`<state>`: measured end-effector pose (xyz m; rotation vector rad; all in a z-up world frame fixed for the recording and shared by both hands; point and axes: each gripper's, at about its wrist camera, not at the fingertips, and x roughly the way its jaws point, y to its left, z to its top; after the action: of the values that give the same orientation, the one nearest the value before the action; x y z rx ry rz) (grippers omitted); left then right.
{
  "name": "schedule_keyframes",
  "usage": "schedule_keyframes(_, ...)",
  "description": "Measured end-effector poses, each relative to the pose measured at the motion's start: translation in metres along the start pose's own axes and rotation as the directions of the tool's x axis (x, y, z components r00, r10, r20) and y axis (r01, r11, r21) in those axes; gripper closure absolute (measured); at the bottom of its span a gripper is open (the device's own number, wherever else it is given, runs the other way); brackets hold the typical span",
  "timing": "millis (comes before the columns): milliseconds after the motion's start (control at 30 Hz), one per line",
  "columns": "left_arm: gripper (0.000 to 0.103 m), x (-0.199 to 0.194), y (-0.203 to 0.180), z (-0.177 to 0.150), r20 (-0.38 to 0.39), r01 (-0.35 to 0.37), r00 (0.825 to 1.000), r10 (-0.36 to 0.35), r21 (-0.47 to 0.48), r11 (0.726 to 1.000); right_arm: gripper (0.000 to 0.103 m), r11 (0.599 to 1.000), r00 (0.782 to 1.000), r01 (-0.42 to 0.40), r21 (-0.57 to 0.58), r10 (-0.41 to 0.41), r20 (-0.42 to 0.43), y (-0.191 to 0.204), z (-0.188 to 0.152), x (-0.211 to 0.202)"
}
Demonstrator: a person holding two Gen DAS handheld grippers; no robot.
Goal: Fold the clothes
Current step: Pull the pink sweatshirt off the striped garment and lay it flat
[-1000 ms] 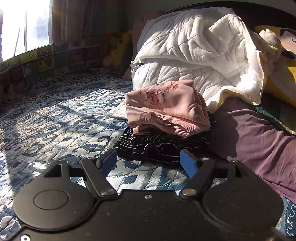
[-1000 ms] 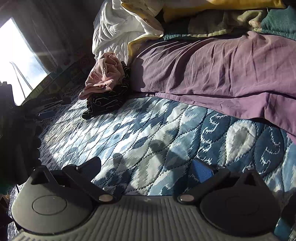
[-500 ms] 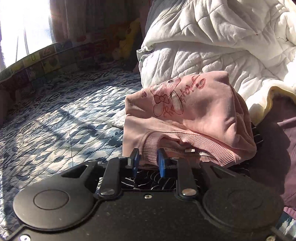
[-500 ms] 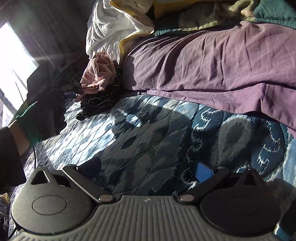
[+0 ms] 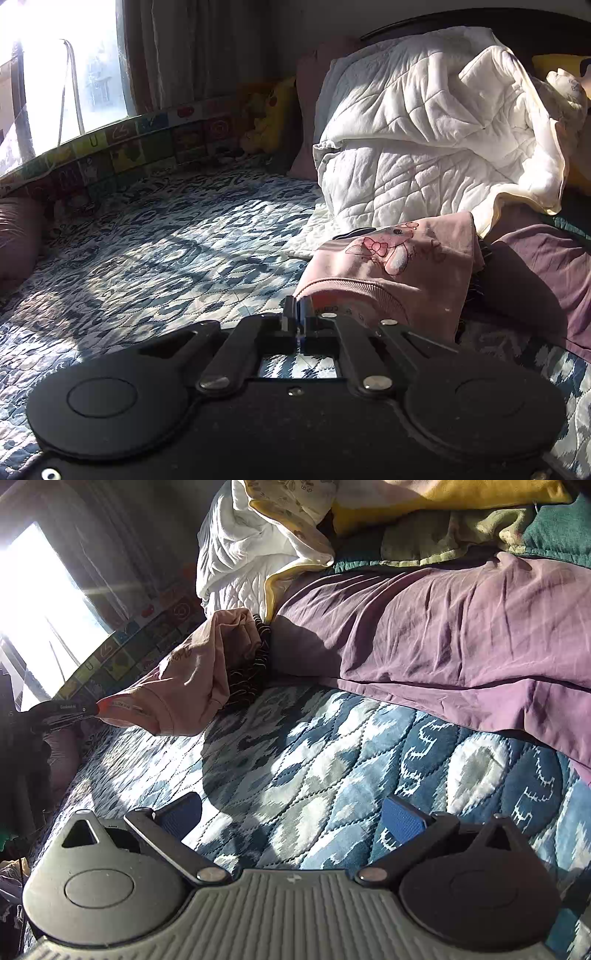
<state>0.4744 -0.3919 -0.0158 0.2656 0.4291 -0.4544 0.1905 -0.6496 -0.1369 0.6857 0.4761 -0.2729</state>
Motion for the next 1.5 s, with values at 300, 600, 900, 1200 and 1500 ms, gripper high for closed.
schedule_keyframes(300,0.103,-0.145,0.08,-0.086,-0.08,-0.081,0.993,0.081,0.01,0.997,0.0,0.994,0.996,-0.092,-0.059,0.093,0.008,0.033,-0.001,-0.027)
schedule_keyframes(600,0.103,-0.279,0.154,-0.182,-0.197,-0.196,0.963,0.186,-0.033,0.98,0.0,0.939,0.956,-0.293,-0.179,0.283,-0.076,0.128,-0.044,-0.055)
schedule_keyframes(900,0.103,-0.387,0.216,-0.273,-0.302,-0.318,0.914,0.27,-0.124,0.94,0.0,0.829,0.899,-0.429,-0.359,0.357,-0.252,0.228,-0.151,-0.092)
schedule_keyframes(1200,0.09,-0.442,0.244,-0.339,-0.415,-0.379,0.874,0.253,-0.256,0.889,0.0,0.714,0.858,-0.502,-0.488,0.338,-0.388,0.268,-0.244,-0.16)
schedule_keyframes(1500,0.031,-0.518,0.248,-0.34,-0.252,-0.296,0.944,0.214,-0.355,0.887,0.0,0.707,0.921,-0.386,-0.592,0.325,-0.213,0.283,-0.159,-0.222)
